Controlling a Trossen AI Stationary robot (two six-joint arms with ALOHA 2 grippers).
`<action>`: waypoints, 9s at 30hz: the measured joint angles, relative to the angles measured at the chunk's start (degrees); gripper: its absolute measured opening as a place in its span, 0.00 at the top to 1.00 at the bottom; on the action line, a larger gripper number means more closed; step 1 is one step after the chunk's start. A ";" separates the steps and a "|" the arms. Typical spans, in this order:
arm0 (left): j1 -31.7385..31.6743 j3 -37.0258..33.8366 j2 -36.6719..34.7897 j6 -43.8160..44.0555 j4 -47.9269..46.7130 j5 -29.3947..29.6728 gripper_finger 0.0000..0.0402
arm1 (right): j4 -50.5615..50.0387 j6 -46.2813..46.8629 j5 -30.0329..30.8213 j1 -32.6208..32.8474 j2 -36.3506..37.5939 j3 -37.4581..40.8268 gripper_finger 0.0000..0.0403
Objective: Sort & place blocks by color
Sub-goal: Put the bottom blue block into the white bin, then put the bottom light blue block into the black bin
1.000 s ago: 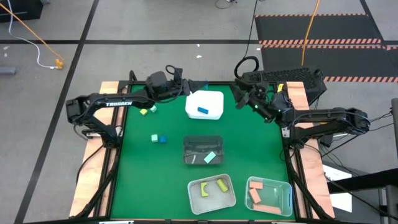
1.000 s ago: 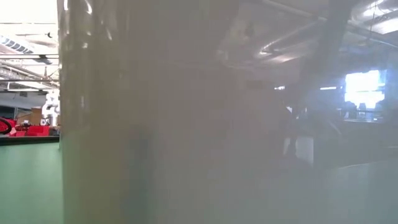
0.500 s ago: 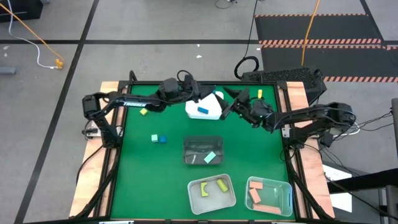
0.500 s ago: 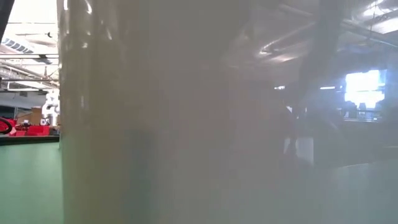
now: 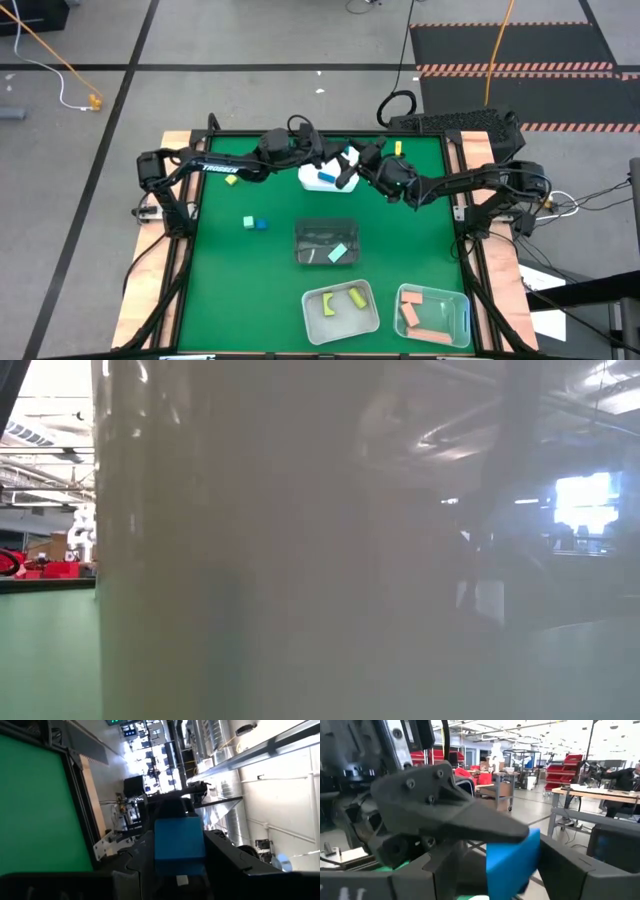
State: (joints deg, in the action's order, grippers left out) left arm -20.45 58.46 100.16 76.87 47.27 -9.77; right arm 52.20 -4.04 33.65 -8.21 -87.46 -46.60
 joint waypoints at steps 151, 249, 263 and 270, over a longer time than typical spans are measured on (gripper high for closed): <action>22.18 -3.85 -17.08 10.85 -112.58 21.68 0.33 | -46.45 18.31 -33.68 -13.44 17.15 0.43 0.44; 23.85 0.94 -1.99 -5.39 -4.82 27.63 0.60 | -5.86 6.50 -35.23 4.96 10.38 7.70 0.71; 20.22 1.16 -1.79 -2.69 -10.38 18.48 0.59 | -23.32 12.86 -34.88 3.82 15.49 7.43 0.71; 17.92 1.07 -1.82 -2.58 -11.58 12.10 0.59 | -29.44 16.78 -35.01 3.80 17.77 7.55 0.71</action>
State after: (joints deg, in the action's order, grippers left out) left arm -2.53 59.52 98.34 74.28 35.68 2.33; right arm 22.76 12.74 -1.37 -4.40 -69.69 -39.05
